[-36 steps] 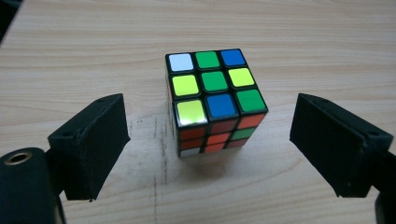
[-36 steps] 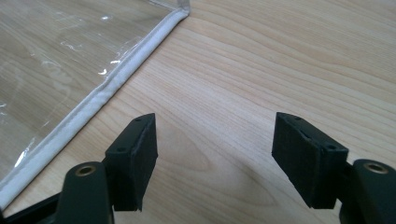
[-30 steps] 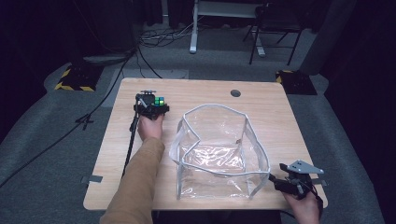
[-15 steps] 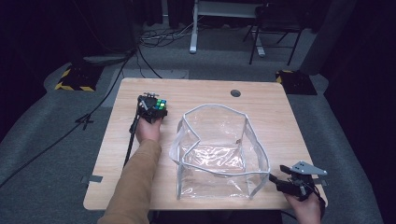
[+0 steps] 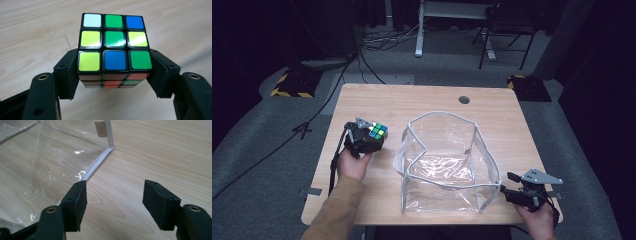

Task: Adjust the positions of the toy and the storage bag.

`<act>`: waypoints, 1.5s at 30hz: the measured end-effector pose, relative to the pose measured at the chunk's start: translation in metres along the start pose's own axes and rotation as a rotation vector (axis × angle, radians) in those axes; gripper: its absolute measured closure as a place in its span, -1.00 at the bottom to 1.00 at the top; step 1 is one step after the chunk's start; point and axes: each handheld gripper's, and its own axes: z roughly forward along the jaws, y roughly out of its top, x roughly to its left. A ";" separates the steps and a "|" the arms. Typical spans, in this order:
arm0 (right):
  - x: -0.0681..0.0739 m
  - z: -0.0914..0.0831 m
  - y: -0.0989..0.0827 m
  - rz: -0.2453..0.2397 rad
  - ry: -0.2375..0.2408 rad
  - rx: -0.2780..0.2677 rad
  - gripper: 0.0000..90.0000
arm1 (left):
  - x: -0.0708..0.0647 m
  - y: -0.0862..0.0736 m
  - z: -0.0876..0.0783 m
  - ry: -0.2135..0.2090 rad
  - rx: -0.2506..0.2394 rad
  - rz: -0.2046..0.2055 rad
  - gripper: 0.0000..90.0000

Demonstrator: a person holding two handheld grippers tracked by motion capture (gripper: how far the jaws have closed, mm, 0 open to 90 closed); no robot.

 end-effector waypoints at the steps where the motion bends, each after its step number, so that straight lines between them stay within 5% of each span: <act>1: 0.001 0.000 0.002 0.003 0.005 -0.005 -0.20 | -0.003 -0.005 -0.008 -0.010 -0.003 0.010 -0.24; 6: 0.003 0.000 0.009 -0.007 0.030 -0.025 -0.17 | -0.012 -0.030 -0.041 -0.063 -0.033 0.030 -0.24; 10: 0.004 0.003 0.010 -0.003 0.053 -0.012 -0.14 | -0.018 -0.051 -0.051 -0.120 -0.032 0.039 -0.24; 15: 0.004 0.006 0.011 -0.009 0.071 -0.002 -0.14 | -0.025 -0.076 -0.052 -0.240 0.011 0.174 -0.24; 20: 0.002 0.002 0.017 -0.006 0.075 -0.026 -0.15 | -0.034 -0.091 -0.052 -0.294 0.052 0.236 -0.24; 25: 0.006 -0.012 0.019 -0.002 0.072 -0.049 -0.14 | -0.038 -0.099 -0.055 -0.394 0.078 0.334 -0.24; 28: 0.010 -0.022 0.015 -0.016 0.080 -0.054 -0.14 | -0.039 -0.103 -0.056 -0.461 0.081 0.359 -0.24; 34: 0.019 -0.026 0.011 -0.027 0.099 -0.038 -0.14 | -0.049 -0.110 -0.065 -0.510 0.098 0.457 -0.24; 40: 0.032 -0.035 0.015 -0.084 0.136 -0.047 -0.14 | -0.061 -0.113 -0.094 -0.575 0.044 0.496 -0.24; 45: 0.030 -0.048 0.012 -0.083 0.154 -0.059 -0.14 | -0.084 -0.106 -0.114 -0.646 -0.027 0.525 -0.24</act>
